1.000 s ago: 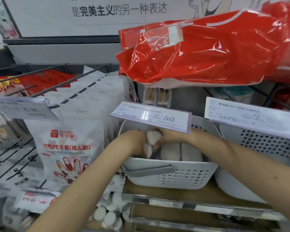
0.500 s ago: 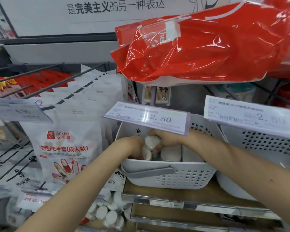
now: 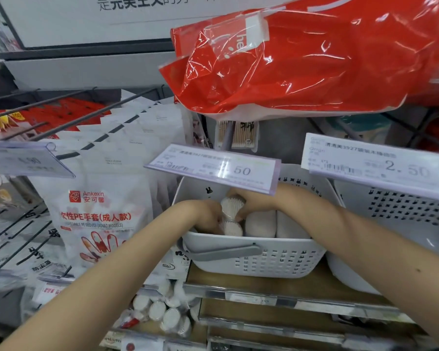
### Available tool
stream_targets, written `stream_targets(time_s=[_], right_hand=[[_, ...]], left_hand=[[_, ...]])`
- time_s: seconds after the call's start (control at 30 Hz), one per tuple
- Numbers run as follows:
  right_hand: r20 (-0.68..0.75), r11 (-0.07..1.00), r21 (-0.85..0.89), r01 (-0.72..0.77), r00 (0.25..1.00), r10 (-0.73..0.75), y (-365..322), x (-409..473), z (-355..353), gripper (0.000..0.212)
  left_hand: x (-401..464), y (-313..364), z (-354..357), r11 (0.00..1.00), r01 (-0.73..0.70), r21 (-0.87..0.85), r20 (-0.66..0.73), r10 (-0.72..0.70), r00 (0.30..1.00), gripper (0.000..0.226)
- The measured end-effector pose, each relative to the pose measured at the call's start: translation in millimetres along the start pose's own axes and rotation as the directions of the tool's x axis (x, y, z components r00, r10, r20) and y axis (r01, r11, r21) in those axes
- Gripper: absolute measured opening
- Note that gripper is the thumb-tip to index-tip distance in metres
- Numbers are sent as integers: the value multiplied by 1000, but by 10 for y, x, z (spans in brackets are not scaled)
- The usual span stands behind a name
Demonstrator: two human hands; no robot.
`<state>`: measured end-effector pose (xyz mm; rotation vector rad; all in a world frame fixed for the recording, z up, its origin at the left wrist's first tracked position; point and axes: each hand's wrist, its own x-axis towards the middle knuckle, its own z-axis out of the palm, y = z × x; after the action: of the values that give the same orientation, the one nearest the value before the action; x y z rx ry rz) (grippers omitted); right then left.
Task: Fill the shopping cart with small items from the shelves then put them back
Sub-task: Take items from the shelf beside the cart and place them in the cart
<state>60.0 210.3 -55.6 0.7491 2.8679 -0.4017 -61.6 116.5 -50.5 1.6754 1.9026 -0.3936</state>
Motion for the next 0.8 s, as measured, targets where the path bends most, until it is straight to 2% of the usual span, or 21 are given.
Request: stream_targets(time_s=[0.13,0.37,0.57,0.67,0.73,0.8], right_hand=[[15,1000,3,-1,1000,1,3,-10,10,45],[50,999,36,-14,999,12,-24,-102,-60,55],[40,998,-55,-5,999,7,-11,-150,-83,22],[6,994,-112,0,1000,1,6,-294,-173,23],[-14,993,-116,1,1000,-3,15,-448,-235,32],[-52,994,-110,10,998,-16,36,-599,-267,39]], left_hand=[[5,-14,28,1000,29,-7,33,-28,999,47],[-13,-38,15,998,-9,-69,41,12,999,41],[-90,15,-21,998,49,-30,39,-48,998,40],[-148,37,-100,990,140,-22,-27,-141,990,43],[-202,60,-161,981,175,-82,-113,-183,977,41],[-283,91,-189,980,185,-74,-229,-197,953,51]])
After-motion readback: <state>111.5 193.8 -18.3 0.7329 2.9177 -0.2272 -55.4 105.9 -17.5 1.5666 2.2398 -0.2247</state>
